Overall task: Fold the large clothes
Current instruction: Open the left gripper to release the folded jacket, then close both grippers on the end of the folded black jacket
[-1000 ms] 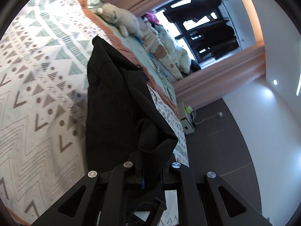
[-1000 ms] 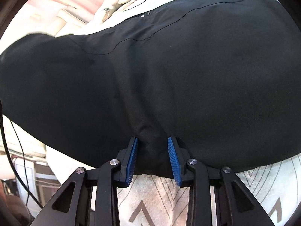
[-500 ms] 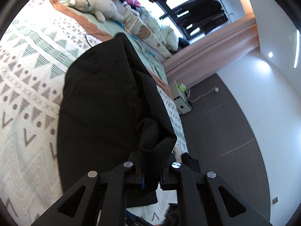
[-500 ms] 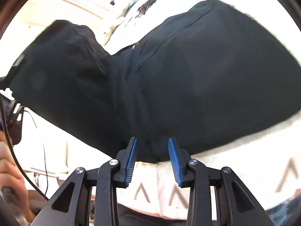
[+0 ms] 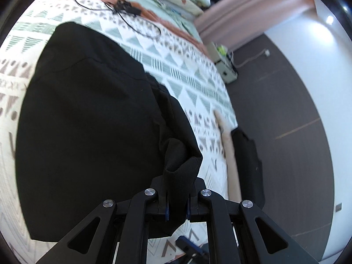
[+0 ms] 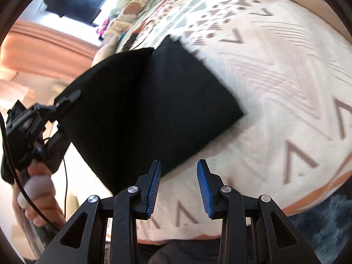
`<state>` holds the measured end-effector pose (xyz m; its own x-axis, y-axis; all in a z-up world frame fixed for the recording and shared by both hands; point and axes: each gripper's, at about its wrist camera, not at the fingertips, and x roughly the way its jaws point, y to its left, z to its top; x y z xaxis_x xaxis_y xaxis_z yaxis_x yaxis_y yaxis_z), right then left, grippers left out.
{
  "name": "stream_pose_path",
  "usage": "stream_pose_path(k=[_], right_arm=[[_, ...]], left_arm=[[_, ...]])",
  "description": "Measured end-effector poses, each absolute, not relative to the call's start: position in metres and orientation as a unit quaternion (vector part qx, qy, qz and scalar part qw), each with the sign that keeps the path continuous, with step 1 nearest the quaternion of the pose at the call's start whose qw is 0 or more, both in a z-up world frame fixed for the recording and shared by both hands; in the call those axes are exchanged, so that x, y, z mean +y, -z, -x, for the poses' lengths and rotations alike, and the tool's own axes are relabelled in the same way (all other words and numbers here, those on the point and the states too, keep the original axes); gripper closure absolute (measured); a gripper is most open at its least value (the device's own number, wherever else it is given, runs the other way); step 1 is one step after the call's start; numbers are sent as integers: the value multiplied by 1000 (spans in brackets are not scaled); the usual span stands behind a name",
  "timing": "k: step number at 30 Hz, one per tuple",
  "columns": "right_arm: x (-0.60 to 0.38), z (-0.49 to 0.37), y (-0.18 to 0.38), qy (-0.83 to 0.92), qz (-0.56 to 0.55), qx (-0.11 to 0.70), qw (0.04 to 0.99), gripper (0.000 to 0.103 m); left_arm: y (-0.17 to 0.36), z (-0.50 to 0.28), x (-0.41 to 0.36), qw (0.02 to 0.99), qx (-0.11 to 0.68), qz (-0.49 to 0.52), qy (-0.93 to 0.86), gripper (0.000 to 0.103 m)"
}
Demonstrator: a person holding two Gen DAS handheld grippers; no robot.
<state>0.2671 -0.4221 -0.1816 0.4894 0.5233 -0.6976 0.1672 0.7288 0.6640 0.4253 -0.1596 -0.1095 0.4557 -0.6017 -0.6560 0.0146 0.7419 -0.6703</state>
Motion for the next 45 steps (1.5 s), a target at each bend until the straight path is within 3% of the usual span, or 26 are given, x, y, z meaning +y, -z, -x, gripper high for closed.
stream_pose_path(k=[11, 13, 15, 17, 19, 26, 28, 30, 38, 39, 41, 42, 45], right_arm=[[-471, -263, 173, -68, -360, 470, 803, 68], [-478, -264, 175, -61, -362, 471, 802, 68], [-482, -267, 178, -54, -364, 471, 802, 67], [-483, -267, 176, -53, -365, 468, 803, 62], [-481, -273, 176, -56, -363, 463, 807, 57], [-467, -289, 156, -92, -372, 427, 819, 55], [-463, -290, 147, -92, -365, 411, 831, 37], [-458, -293, 143, -97, -361, 406, 834, 29], [-424, -326, 172, -119, -364, 441, 812, 29], [-423, -329, 175, -119, -363, 442, 812, 36], [-420, -337, 181, -123, -348, 454, 811, 81], [-421, -338, 183, -126, -350, 458, 807, 93], [-432, -333, 178, -121, -350, 438, 819, 94]], left_arm=[[121, -420, -214, 780, 515, 274, 224, 93], [123, -423, -220, 772, 536, 263, 220, 87], [125, -423, -220, 762, 546, 264, 228, 66], [123, -422, -210, 752, 544, 279, 246, 52], [119, -417, -196, 755, 534, 290, 248, 52], [99, -398, -122, 793, 503, 288, 188, 51], [98, -388, -98, 802, 500, 286, 160, 51], [101, -379, -76, 806, 498, 291, 134, 51], [127, -359, -21, 793, 520, 312, 62, 51], [133, -358, -20, 791, 522, 312, 60, 51], [143, -354, -19, 787, 531, 311, 52, 51], [148, -354, -15, 784, 535, 312, 49, 51], [155, -346, -15, 777, 543, 314, 53, 51]])
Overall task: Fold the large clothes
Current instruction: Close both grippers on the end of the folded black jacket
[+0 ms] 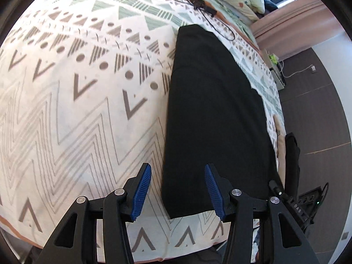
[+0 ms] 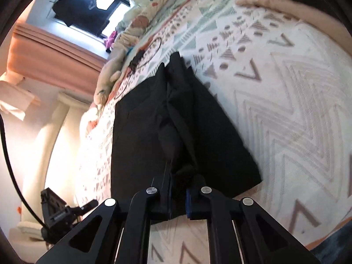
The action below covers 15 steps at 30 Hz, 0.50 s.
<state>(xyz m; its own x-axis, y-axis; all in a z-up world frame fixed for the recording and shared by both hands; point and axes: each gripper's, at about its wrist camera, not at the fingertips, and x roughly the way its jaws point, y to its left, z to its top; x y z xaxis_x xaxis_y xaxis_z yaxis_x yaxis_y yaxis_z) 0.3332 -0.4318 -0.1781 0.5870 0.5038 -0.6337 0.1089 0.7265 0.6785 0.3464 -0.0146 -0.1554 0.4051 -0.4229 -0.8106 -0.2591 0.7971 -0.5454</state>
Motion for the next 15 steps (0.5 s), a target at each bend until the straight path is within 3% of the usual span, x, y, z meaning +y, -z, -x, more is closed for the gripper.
stream_pose_path(k=[15], right_arm=[[-471, -325, 206, -111, -388, 434, 805, 95]], left_arm=[[169, -351, -59, 778, 546, 294, 96, 51]])
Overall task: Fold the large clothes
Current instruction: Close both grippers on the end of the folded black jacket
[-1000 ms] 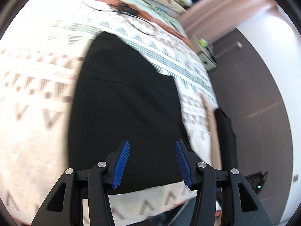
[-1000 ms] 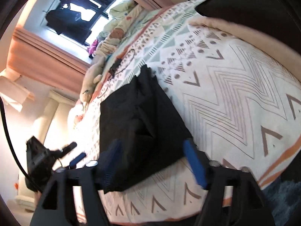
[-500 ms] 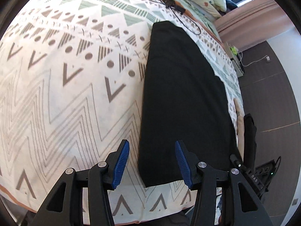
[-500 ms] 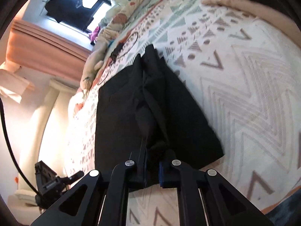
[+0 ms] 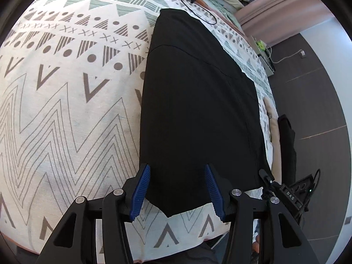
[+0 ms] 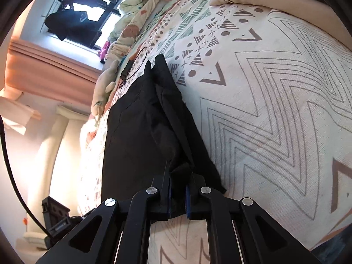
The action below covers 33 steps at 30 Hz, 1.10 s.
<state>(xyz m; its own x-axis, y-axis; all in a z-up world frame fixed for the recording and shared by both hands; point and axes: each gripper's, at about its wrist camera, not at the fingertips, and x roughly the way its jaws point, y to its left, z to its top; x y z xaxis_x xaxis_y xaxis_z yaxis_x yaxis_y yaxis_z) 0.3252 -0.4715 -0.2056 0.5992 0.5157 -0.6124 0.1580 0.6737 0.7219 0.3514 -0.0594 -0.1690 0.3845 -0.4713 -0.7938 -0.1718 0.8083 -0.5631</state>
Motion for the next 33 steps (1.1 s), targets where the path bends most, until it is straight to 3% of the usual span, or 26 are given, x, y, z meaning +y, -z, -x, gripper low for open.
stream_pose_path(k=[2, 6, 9, 16, 17, 18, 22, 33], right_arm=[[-474, -325, 210, -101, -391, 443, 801, 94], [-479, -324, 211, -76, -379, 460, 799, 53], [-479, -328, 216, -87, -376, 474, 792, 46], [-471, -338, 231, -127, -395, 478, 774, 46], [-470, -337, 230, -130, -391, 476, 777, 50], [-469, -337, 231, -137, -392, 476, 775, 62], [-468, -330, 230, -160, -407, 465, 770, 80], [-451, -296, 220, -181, -391, 474, 768, 83]], left_arm=[[169, -352, -60, 781, 546, 289, 93, 51], [171, -354, -63, 785, 543, 285, 92, 51], [173, -355, -65, 787, 541, 281, 95, 51], [184, -354, -68, 788, 552, 260, 83, 52], [185, -353, -67, 788, 550, 264, 85, 57], [185, -353, -66, 788, 549, 266, 85, 68], [181, -351, -63, 796, 541, 256, 95, 81], [157, -332, -52, 812, 531, 221, 99, 85]])
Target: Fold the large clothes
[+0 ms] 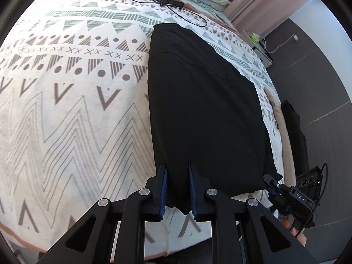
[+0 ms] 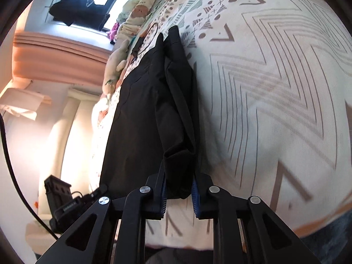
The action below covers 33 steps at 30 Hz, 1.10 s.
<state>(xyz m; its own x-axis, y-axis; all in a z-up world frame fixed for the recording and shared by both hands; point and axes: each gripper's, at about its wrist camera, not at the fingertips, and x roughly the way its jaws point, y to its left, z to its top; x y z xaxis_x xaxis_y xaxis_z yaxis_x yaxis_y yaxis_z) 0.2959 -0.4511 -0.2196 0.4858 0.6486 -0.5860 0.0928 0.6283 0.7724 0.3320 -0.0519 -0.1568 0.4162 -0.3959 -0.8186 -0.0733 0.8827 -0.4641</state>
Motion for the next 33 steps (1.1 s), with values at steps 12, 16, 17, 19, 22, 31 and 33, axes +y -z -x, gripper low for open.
stream_pose_path(k=[12, 16, 17, 19, 22, 31, 33], right_arm=[[-439, -243, 217, -190, -358, 495, 769, 83], [-443, -240, 213, -179, -343, 507, 770, 72], [-447, -241, 213, -176, -345, 508, 769, 64], [-455, -243, 209, -166, -351, 505, 771, 49], [-467, -248, 199, -156, -349, 493, 781, 42], [-474, -298, 199, -166, -331, 498, 784, 18], [-476, -315, 205, -167, -329, 502, 782, 18]], left_arm=[[165, -278, -44, 802, 549, 210, 105, 83], [170, -280, -46, 795, 571, 184, 94, 75], [171, -282, -43, 790, 574, 195, 94, 73], [173, -286, -33, 783, 571, 229, 98, 67], [173, -293, -20, 785, 558, 257, 83, 53], [177, -327, -7, 781, 555, 278, 69, 52], [177, -338, -7, 782, 554, 276, 69, 52]])
